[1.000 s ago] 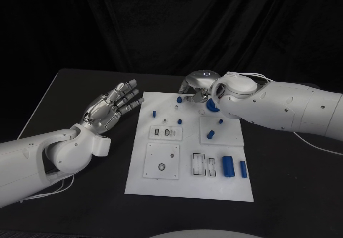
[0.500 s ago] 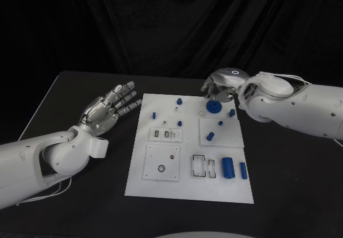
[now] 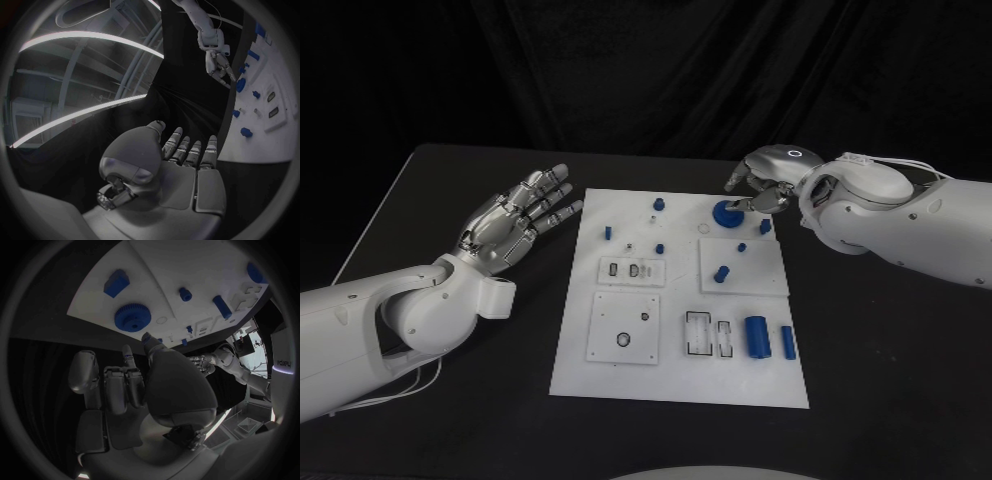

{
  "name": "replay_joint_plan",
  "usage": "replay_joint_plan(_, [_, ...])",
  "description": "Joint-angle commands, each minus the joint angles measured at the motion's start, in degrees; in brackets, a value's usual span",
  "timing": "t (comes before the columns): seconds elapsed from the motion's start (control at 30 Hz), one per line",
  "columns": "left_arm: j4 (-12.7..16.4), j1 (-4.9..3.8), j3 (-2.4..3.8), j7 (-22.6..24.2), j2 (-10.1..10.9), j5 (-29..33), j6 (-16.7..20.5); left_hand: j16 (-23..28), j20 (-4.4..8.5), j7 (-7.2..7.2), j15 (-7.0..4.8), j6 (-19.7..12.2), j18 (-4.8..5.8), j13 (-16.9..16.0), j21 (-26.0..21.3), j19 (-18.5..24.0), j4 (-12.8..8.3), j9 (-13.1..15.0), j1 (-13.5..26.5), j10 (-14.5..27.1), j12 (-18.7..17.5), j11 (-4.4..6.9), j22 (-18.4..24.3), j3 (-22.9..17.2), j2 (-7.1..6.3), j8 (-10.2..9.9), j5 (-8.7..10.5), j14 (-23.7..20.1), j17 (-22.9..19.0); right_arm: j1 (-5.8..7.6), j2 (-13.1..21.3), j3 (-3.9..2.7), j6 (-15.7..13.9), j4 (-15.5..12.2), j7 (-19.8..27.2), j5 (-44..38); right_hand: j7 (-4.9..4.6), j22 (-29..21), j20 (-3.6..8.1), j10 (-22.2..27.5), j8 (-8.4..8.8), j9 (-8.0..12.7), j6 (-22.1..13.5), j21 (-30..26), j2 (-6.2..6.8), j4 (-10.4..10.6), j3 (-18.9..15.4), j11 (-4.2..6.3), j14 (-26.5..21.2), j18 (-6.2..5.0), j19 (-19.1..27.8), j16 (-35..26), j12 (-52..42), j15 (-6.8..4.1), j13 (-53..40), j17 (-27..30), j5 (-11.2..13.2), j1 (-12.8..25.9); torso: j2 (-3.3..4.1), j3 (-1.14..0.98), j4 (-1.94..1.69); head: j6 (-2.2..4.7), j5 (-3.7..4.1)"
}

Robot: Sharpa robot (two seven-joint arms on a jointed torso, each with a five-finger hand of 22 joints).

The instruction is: Assemble the parts on the task board

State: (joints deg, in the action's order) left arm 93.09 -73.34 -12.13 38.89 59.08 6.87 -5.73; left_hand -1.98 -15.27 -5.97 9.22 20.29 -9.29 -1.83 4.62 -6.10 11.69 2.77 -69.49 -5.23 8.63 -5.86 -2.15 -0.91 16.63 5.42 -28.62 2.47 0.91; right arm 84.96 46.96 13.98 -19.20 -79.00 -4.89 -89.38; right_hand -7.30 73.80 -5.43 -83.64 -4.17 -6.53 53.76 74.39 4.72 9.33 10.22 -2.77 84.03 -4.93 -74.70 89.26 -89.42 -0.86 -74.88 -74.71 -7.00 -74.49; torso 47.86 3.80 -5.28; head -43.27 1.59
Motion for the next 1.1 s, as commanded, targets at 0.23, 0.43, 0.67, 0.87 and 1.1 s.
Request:
replay_joint_plan(0.23, [-0.05, -0.06, 0.04, 2.01, -0.24, -0.17, -1.16, -0.06, -0.32, -0.5, 0.35, 0.12, -0.79, -0.04, -0.24, 0.04, 0.04, 0.06, 0.27, -0.17, 0.06, -0.57, -0.02, -0.65, 0.18, -0.15, -0.46, 0.16, 0.05, -0.42, 0.38, -0.01, 1.98, -0.26, -2.9, -1.13, -1.04, 1.51, -0.83, -6.36, 0.66, 1.23, -3.78, 0.79, -0.27, 0.08, -1.29, -0.56, 5.97, 0.13, -0.5, 0.74, -0.58, 0.81, -15.12, -15.29, -1.04, 0.44, 0.01, 0.01, -0.08, -0.42, 0.18])
replay_joint_plan(0.43, [0.03, -0.05, 0.04, 2.0, -0.18, -0.17, -1.11, -0.08, -0.33, -0.49, 0.36, 0.14, -0.79, -0.07, -0.23, 0.02, 0.07, 0.07, 0.29, -0.25, 0.17, -0.61, -0.03, -0.83, 0.18, -0.14, -0.49, 0.18, 0.06, -0.64, 0.51, -0.01, 3.55, -0.22, -3.29, -1.15, -1.03, 1.95, -0.83, -6.36, 0.68, 1.64, -4.75, 1.1, -0.34, -0.06, -1.36, -0.52, 5.97, 0.23, -0.85, 0.74, -0.58, 0.76, -15.12, -15.29, -1.14, 0.31, 0.04, 0.01, -0.1, -0.54, 0.15])
replay_joint_plan(0.67, [0.12, -0.05, 0.04, 1.99, -0.09, -0.17, -1.14, -0.1, -0.34, -0.47, 0.36, 0.14, -0.8, -0.08, -0.22, 0.0, 0.13, 0.07, 0.32, -0.31, 0.25, -0.68, -0.04, -1.13, 0.17, -0.14, -0.58, 0.2, 0.06, -1.21, 0.42, 0.0, 4.22, -0.02, -3.12, -1.16, -1.05, 2.27, -0.83, -6.36, 0.25, 1.67, -4.18, 1.3, -0.65, -0.36, -1.21, -0.57, 5.97, 0.3, -1.13, 0.74, -0.58, 0.77, -15.12, -15.29, -1.75, -0.08, 0.0, 0.02, -0.02, -0.91, -0.04])
replay_joint_plan(0.87, [0.16, -0.05, 0.04, 1.93, -0.11, -0.17, -1.2, -0.1, -0.34, -0.47, 0.36, 0.14, -0.8, -0.08, -0.22, 0.0, 0.13, 0.07, 0.32, -0.31, 0.25, -0.68, -0.04, -1.13, 0.17, -0.14, -0.58, 0.2, 0.06, -1.85, 0.22, 0.0, 4.21, 0.21, -2.79, -1.16, -0.96, 2.27, -0.89, -6.36, -0.53, 1.37, -2.08, 1.06, -0.87, -0.85, -1.11, -0.69, 5.97, 0.25, -1.07, 0.74, -0.58, 0.86, -15.12, -15.29, -3.04, -0.54, 0.01, 0.01, 0.02, -1.01, -0.1])
replay_joint_plan(1.1, [0.08, -0.05, 0.04, 1.81, -0.13, -0.17, -1.2, -0.1, -0.35, -0.49, 0.35, 0.16, -0.8, -0.09, -0.22, 0.0, 0.17, 0.07, 0.35, -0.34, 0.3, -0.72, -0.04, -1.36, 0.17, -0.14, -0.65, 0.2, 0.06, -2.26, -0.22, 0.0, 4.55, 0.88, -2.76, -1.16, -0.7, 2.28, -0.88, -6.36, -1.07, 0.89, -0.11, 0.73, -1.12, -1.7, -0.6, -0.61, 5.97, 0.18, -0.93, 0.74, -0.58, 0.81, -15.12, -15.29, -5.55, -1.48, 0.05, 0.0, 0.01, -1.09, -0.03])
